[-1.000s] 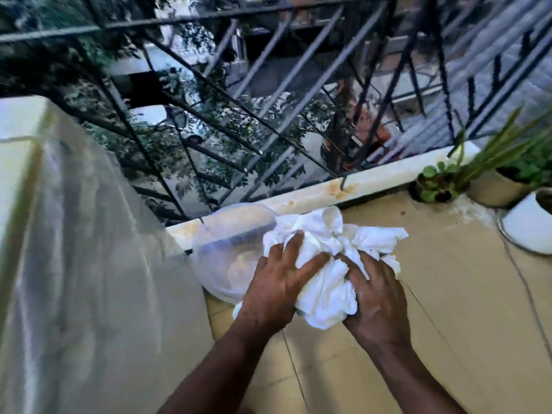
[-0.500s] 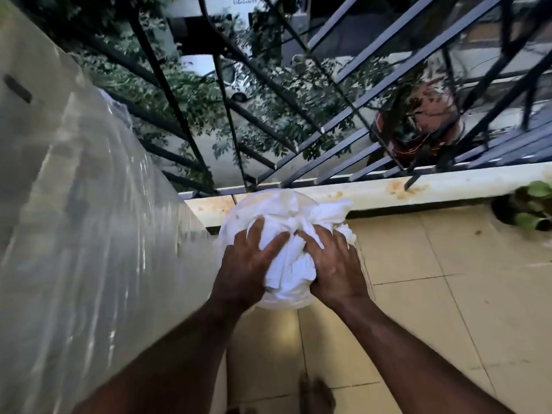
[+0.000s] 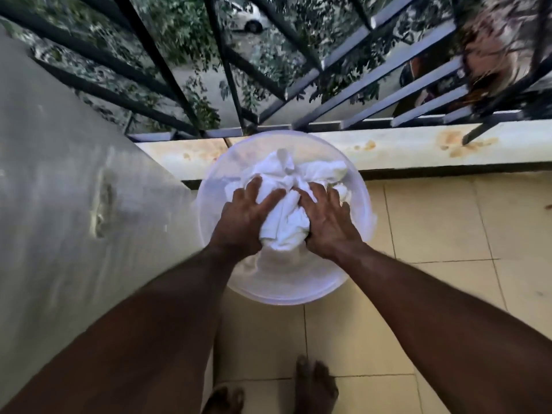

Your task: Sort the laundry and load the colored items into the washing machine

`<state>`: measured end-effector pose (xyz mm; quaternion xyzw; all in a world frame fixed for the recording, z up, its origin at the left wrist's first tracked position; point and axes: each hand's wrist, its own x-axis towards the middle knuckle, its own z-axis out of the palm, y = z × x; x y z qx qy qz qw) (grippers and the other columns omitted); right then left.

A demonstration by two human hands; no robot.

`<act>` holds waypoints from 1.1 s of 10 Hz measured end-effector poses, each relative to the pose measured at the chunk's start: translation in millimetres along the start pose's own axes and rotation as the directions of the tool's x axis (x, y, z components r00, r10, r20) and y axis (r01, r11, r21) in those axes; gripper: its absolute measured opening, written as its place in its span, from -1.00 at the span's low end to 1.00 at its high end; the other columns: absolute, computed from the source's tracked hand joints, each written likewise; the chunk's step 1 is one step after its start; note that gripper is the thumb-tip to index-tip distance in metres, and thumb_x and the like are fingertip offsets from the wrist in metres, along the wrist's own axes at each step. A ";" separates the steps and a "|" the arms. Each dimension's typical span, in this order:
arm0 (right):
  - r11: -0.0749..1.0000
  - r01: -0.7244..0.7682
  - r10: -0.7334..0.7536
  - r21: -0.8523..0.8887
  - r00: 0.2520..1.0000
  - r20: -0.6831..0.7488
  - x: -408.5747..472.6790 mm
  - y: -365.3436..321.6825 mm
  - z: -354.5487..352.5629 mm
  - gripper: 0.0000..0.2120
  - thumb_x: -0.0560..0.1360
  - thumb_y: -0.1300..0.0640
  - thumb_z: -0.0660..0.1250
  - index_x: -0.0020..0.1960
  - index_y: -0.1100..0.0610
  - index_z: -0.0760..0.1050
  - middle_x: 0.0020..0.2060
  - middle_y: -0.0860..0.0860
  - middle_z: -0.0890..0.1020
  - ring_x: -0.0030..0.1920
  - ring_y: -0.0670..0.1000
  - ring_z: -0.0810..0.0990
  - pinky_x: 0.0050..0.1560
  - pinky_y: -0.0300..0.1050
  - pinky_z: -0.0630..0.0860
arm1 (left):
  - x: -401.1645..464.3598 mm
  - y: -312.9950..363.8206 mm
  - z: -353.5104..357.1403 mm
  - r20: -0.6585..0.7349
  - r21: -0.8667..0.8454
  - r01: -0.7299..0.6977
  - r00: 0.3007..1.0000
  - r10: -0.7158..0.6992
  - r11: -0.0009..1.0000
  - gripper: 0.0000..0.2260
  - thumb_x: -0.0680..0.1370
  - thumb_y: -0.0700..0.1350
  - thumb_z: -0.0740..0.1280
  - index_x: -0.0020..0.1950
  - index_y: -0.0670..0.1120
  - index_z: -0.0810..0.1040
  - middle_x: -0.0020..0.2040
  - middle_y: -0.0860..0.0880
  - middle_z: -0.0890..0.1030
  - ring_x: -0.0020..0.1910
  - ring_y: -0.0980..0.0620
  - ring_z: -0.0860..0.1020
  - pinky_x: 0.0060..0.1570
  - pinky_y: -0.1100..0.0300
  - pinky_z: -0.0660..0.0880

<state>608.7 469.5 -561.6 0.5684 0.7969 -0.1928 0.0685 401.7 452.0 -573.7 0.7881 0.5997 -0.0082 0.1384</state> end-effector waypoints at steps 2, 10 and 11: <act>0.995 0.054 -0.039 -0.089 0.987 0.158 34.9 12.3 47.7 -0.09 0.44 0.14 0.37 0.63 0.05 -0.06 0.56 0.13 0.06 0.47 0.30 0.16 0.38 0.30 0.32 | 17.6 -10.5 48.3 0.100 0.104 0.044 0.994 -0.055 0.994 -0.14 0.36 0.20 0.47 0.58 0.13 0.16 0.57 -0.24 0.13 0.24 -0.30 0.43 -0.02 -0.13 0.57; 0.974 -0.047 0.166 -0.221 0.811 0.561 60.3 6.0 135.8 0.19 0.47 -0.08 0.48 0.60 0.06 -0.44 0.61 0.08 -0.37 0.62 0.25 -0.32 0.50 0.51 -0.07 | 31.4 11.3 137.1 0.559 0.207 0.148 0.794 -0.241 0.967 0.04 0.44 0.36 0.37 0.63 0.12 -0.28 0.56 -0.21 -0.49 0.55 -0.34 -0.41 0.45 -0.49 -0.05; 0.971 -0.052 0.163 -0.234 0.857 0.490 39.9 0.0 112.4 0.07 0.54 -0.07 0.38 0.61 0.07 -0.42 0.61 0.11 -0.36 0.62 0.25 -0.29 0.51 0.50 -0.10 | 21.9 19.7 109.3 0.499 0.198 0.121 0.842 -0.206 0.973 -0.05 0.51 0.34 0.29 0.64 0.05 -0.24 0.58 -0.23 -0.43 0.57 -0.32 -0.37 0.52 -0.37 -0.12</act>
